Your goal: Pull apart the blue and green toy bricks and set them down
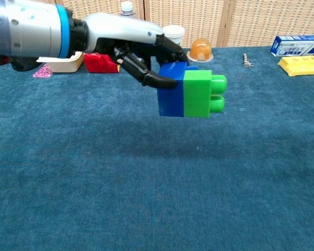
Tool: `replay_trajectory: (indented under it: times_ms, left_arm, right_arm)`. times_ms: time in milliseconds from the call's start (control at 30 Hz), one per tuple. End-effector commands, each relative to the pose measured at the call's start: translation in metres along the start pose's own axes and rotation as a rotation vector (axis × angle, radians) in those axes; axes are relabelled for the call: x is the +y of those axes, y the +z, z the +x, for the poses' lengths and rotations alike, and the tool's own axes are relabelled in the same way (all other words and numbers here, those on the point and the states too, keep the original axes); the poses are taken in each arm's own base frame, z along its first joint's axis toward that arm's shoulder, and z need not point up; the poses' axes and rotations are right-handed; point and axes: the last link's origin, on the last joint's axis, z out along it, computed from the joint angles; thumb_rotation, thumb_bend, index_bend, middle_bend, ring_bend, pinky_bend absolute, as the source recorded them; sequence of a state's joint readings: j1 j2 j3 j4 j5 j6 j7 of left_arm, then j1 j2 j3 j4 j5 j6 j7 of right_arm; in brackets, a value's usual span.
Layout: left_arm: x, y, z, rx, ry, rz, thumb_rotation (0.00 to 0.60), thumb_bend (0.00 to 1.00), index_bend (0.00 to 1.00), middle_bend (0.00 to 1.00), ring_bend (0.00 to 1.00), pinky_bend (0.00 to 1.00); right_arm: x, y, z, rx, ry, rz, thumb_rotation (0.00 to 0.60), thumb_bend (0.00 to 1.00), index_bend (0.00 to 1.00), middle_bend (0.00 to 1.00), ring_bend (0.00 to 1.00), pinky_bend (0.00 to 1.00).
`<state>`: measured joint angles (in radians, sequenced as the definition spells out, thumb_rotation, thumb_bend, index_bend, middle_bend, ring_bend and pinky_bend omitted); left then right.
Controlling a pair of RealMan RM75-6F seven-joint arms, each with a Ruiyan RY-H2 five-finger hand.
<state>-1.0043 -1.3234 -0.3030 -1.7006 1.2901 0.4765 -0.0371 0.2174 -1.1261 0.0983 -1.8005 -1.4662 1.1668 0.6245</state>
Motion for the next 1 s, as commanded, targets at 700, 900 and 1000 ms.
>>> replay_trajectory:
  times_ms: [700, 900, 1000]
  left_arm:
    - [0.033, 0.060, 0.001, -0.016, 0.055, -0.042, 0.307, 0.49, 0.53, 0.36, 0.30, 0.45]
    - [0.037, 0.067, -0.001, -0.006, 0.064, -0.028, 0.304, 0.49, 0.53, 0.36, 0.31, 0.45]
    - [0.039, 0.070, -0.002, -0.001, 0.063, -0.019, 0.302, 0.49, 0.54, 0.36, 0.31, 0.45]
  right_arm:
    - [-0.008, 0.038, -0.029, -0.066, 0.106, -0.020, 0.600, 0.21, 0.37, 0.44, 0.50, 0.46]
    - [-0.010, 0.042, -0.032, -0.073, 0.102, -0.025, 0.600, 0.21, 0.37, 0.44, 0.50, 0.46]
    - [-0.011, 0.043, -0.033, -0.075, 0.097, -0.026, 0.600, 0.21, 0.37, 0.44, 0.50, 0.46]
